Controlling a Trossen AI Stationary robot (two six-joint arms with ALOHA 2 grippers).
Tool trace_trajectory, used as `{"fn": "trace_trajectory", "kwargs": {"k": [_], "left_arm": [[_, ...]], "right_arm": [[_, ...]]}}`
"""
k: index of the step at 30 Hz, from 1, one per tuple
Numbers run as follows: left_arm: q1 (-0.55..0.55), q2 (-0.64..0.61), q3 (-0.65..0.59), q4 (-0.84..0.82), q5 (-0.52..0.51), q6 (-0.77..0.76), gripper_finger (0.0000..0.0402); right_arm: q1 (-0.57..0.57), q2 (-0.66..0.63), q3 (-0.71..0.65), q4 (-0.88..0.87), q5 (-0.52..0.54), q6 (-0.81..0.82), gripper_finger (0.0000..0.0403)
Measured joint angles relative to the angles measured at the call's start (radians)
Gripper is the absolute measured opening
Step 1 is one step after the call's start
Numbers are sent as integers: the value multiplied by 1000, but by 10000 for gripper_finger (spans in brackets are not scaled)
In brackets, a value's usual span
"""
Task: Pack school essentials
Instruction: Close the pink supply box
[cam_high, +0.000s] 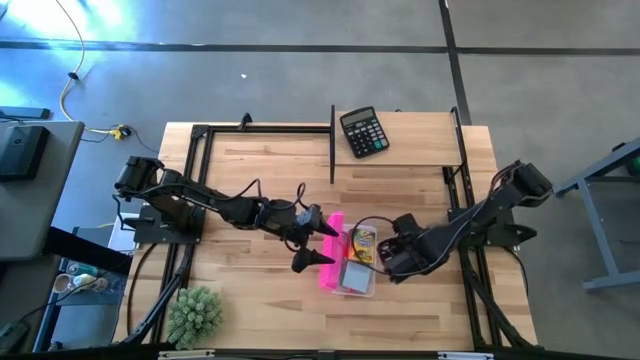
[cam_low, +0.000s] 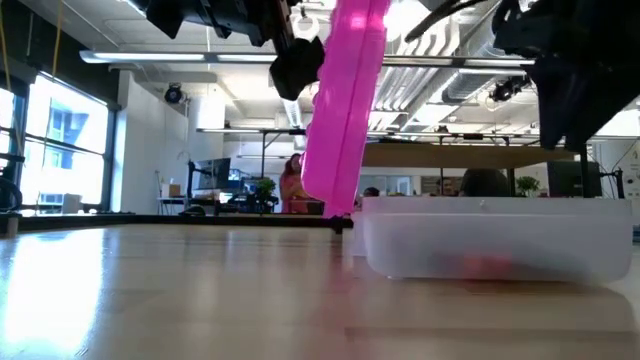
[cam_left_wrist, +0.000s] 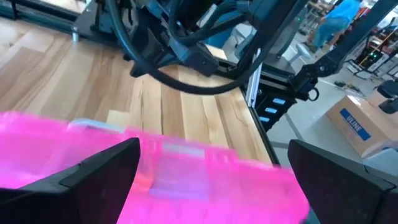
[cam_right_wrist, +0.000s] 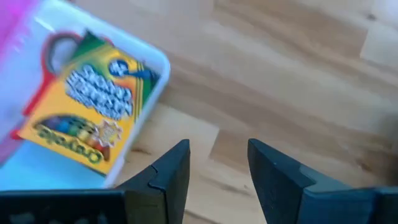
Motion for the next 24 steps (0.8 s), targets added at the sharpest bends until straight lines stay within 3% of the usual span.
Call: {"fn": "trace_trajectory", "kwargs": {"k": [8,16,24], "left_arm": [[0,26,24,4,-7,12,400],[1,79,62,10,-11,23,400],[0,94,104,-39,-36,56,400]], "right_arm": [[0,-50,0,6,120,-4,153],[-1,-56,0,34,129,-33,154],[20,-73,0,244,135,-216,154]]}}
